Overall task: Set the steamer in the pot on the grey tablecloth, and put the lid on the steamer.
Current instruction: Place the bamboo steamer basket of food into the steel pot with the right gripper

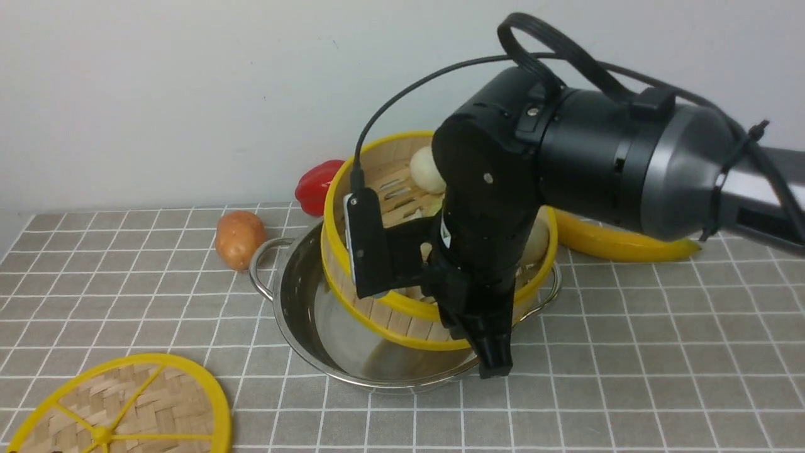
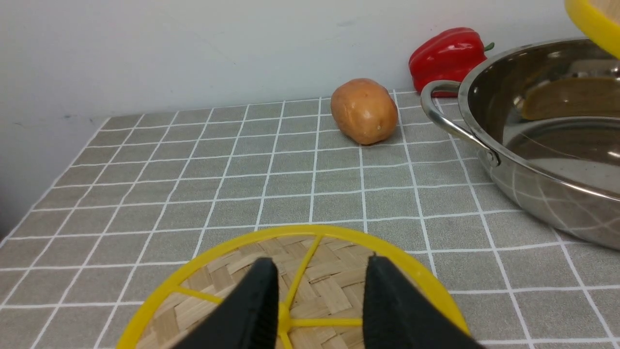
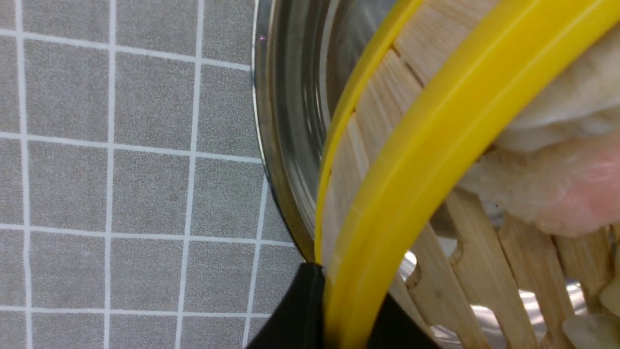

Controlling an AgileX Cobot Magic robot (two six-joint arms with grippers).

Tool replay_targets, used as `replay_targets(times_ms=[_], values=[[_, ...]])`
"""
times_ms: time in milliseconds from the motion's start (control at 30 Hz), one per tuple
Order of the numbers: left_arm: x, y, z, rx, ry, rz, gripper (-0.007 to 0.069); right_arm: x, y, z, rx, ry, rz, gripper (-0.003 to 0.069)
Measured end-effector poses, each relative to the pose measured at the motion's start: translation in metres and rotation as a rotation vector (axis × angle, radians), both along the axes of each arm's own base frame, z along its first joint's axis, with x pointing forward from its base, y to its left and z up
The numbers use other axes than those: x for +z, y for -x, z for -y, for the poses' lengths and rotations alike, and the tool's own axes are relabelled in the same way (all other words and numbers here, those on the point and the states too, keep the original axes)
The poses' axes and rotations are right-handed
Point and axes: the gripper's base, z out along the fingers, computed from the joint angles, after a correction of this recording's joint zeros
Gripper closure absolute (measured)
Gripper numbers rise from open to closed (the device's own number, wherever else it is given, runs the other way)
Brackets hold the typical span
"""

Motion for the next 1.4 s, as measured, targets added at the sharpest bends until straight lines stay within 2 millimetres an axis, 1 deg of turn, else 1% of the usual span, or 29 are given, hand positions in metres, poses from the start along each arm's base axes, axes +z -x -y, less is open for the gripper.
replay_targets(times_ms=[167,267,433,633,800,867,1233,1300,1400], values=[[0.0,0.0,0.0,0.0,0.0,0.0,0.0382,-0.001,0.006,-0.006,0.067,0.011,0.001,0.0596],[0.0,0.0,0.0,0.0,0.0,0.0,0.0382,-0.001,0.006,-0.006,0.078,0.013,0.002,0.0596],[0.0,0.0,0.0,0.0,0.0,0.0,0.0382,0.0,0.004,-0.006,0.1,0.018,0.028,0.0596],[0.0,0.0,0.0,0.0,0.0,0.0,0.0382,0.002,-0.002,-0.012,0.144,-0.035,0.099,0.0596],[0.0,0.0,0.0,0.0,0.0,0.0,0.0382,-0.007,-0.006,-0.016,0.179,-0.026,0.111,0.0596],[0.0,0.0,0.0,0.0,0.0,0.0,0.0382,-0.016,-0.008,-0.018,0.196,-0.005,0.099,0.0596],[0.0,0.0,0.0,0.0,0.0,0.0,0.0382,-0.039,-0.016,-0.021,0.222,0.072,0.095,0.0596],[0.0,0.0,0.0,0.0,0.0,0.0,0.0382,-0.047,-0.018,-0.022,0.226,0.085,0.082,0.0596],[0.0,0.0,0.0,0.0,0.0,0.0,0.0382,-0.05,-0.018,-0.023,0.23,0.09,0.077,0.0596]])
